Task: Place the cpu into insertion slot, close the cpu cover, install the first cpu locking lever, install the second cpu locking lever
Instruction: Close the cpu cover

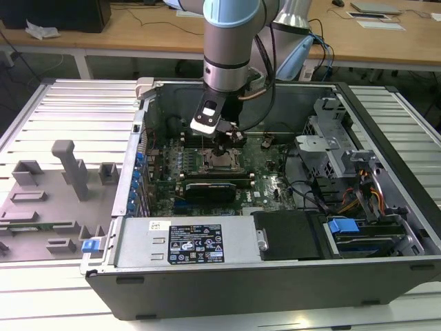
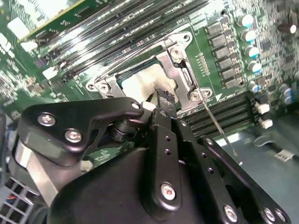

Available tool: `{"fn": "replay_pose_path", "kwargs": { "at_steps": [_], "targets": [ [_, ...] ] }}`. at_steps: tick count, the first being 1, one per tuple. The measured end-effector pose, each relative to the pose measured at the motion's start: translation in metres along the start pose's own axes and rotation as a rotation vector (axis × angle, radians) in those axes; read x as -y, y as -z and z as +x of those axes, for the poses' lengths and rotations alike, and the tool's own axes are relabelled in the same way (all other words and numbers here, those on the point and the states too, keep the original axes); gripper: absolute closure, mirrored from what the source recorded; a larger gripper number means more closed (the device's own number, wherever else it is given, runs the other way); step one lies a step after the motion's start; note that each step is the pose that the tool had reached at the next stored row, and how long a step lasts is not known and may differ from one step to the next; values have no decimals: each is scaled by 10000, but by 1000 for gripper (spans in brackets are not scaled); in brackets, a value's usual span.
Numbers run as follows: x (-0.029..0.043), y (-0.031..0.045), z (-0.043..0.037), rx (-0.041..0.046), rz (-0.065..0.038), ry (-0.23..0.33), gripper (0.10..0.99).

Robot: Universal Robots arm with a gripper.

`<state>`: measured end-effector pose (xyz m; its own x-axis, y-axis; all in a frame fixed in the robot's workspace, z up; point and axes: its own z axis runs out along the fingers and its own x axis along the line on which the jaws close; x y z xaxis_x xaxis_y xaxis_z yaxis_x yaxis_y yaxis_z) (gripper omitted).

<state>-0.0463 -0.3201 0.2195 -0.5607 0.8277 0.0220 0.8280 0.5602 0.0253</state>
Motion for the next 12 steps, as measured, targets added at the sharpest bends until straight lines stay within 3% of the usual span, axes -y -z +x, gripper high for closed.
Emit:
{"fn": "replay_pose_path", "kwargs": {
  "at_steps": [2,4,12],
  "targets": [
    [0,-12,0,-20,28,1067,980],
    [0,-19,0,-30,47,1727,980],
    [1,-34,-1,-64,98,3639,980]
  ]
}}
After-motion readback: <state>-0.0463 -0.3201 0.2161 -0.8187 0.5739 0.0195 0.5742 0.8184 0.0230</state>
